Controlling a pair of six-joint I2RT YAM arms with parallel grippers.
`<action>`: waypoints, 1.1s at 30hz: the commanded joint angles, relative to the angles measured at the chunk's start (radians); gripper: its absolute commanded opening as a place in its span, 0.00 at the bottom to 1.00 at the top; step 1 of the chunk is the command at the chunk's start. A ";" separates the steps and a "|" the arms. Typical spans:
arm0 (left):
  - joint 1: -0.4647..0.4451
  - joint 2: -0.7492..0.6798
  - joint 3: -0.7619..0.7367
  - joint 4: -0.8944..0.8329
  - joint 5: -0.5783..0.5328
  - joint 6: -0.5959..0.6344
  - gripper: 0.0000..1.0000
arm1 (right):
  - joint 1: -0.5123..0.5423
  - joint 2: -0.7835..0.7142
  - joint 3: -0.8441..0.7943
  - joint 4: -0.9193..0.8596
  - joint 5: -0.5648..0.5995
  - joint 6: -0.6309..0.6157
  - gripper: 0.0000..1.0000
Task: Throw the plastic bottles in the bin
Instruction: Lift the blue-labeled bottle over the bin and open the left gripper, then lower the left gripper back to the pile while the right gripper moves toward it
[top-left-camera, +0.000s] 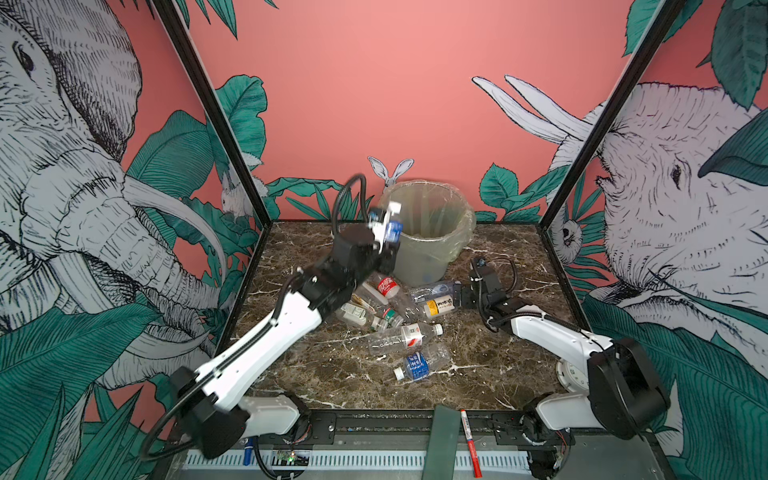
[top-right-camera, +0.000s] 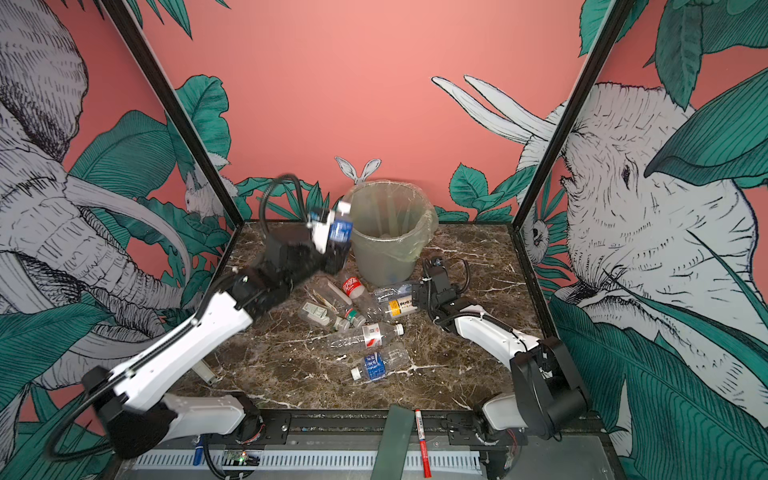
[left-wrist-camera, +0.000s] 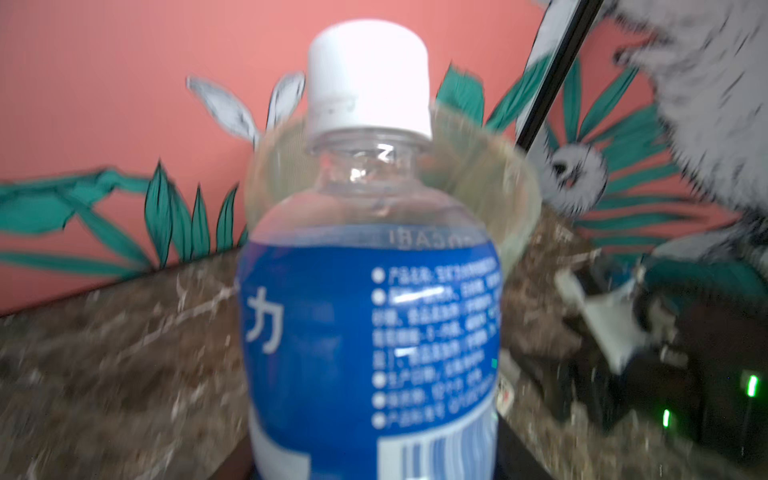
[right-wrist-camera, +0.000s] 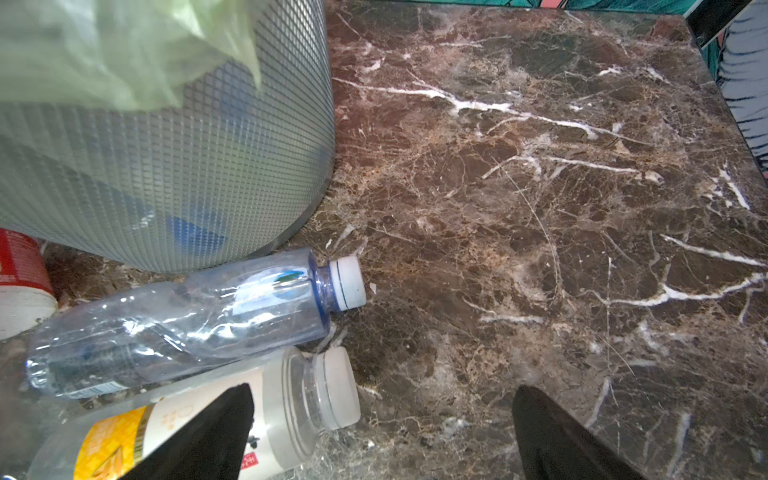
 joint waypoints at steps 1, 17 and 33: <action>0.100 0.286 0.430 -0.034 0.287 -0.007 0.72 | -0.002 0.002 0.019 0.005 -0.009 0.014 0.99; 0.135 0.171 0.357 -0.021 0.248 -0.017 1.00 | -0.007 -0.013 0.018 0.004 -0.002 0.016 0.99; 0.137 -0.165 -0.394 0.249 0.085 -0.071 1.00 | 0.037 -0.031 0.036 0.017 -0.160 0.000 0.99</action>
